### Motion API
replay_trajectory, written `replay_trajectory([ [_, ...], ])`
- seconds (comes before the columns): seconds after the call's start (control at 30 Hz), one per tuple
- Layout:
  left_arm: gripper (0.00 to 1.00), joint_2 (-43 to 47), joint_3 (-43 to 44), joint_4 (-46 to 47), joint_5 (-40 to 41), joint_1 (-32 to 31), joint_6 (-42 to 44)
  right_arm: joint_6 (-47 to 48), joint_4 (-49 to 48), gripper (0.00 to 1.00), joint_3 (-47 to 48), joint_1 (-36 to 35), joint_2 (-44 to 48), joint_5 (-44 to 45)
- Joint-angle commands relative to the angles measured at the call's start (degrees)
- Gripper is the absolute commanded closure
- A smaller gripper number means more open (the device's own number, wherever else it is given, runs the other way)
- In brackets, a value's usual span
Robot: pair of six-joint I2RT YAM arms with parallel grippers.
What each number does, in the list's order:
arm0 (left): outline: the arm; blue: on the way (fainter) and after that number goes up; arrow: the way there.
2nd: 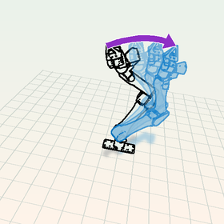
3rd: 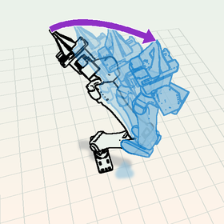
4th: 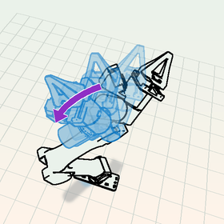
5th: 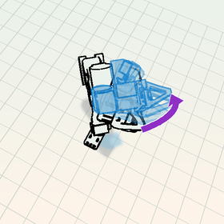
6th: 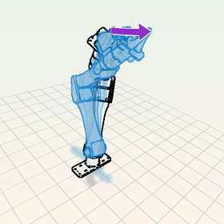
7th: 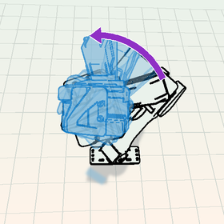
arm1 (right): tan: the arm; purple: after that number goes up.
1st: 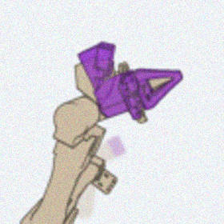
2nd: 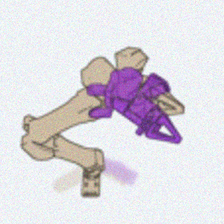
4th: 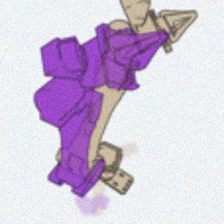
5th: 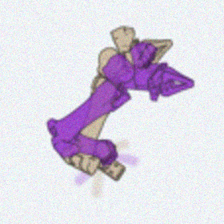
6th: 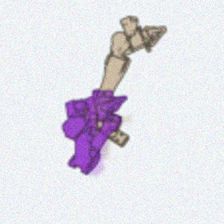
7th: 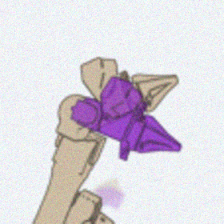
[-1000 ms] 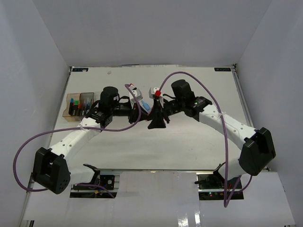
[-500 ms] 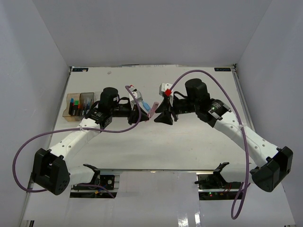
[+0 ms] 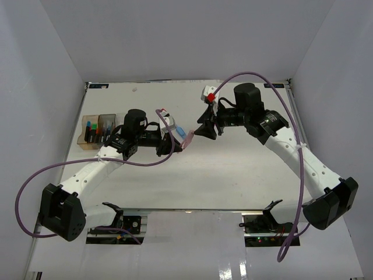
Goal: Sort the stationery into containers
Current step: Close the pen cap on the pen.
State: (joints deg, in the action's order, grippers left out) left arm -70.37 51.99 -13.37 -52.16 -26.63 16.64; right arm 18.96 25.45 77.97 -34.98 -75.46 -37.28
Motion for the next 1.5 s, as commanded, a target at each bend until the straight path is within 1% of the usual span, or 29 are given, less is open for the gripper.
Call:
replay_trajectory([
  [0.0,1.00,2.08,-0.13,-0.96,-2.24,0.09,2.52,0.90,2.22,0.41,5.07,0.79,-1.88,-2.53],
  [0.13,1.00,2.17,-0.31,-1.05,-2.07,0.09,3.13,3.62,7.76,0.40,7.89,0.88,-5.83,-6.66],
  [0.53,1.00,2.43,-0.66,-1.05,-3.47,0.09,4.54,8.99,13.04,0.40,10.62,0.79,-10.14,-11.50],
  [1.0,1.00,2.78,-0.75,-1.14,-4.00,0.09,4.89,10.04,14.54,0.49,11.76,0.79,-12.25,-13.87],
  [1.23,1.00,2.60,-0.66,-1.05,-4.09,0.09,4.80,10.13,14.54,0.59,11.59,0.88,-12.34,-13.96],
  [1.37,1.00,2.52,-0.66,-1.14,-4.00,0.09,4.71,10.13,14.54,0.70,11.59,0.79,-12.25,-14.05],
  [1.47,1.00,2.52,-0.66,-1.14,-4.00,0.09,4.71,10.13,14.54,0.76,11.50,0.88,-12.08,-13.79],
])
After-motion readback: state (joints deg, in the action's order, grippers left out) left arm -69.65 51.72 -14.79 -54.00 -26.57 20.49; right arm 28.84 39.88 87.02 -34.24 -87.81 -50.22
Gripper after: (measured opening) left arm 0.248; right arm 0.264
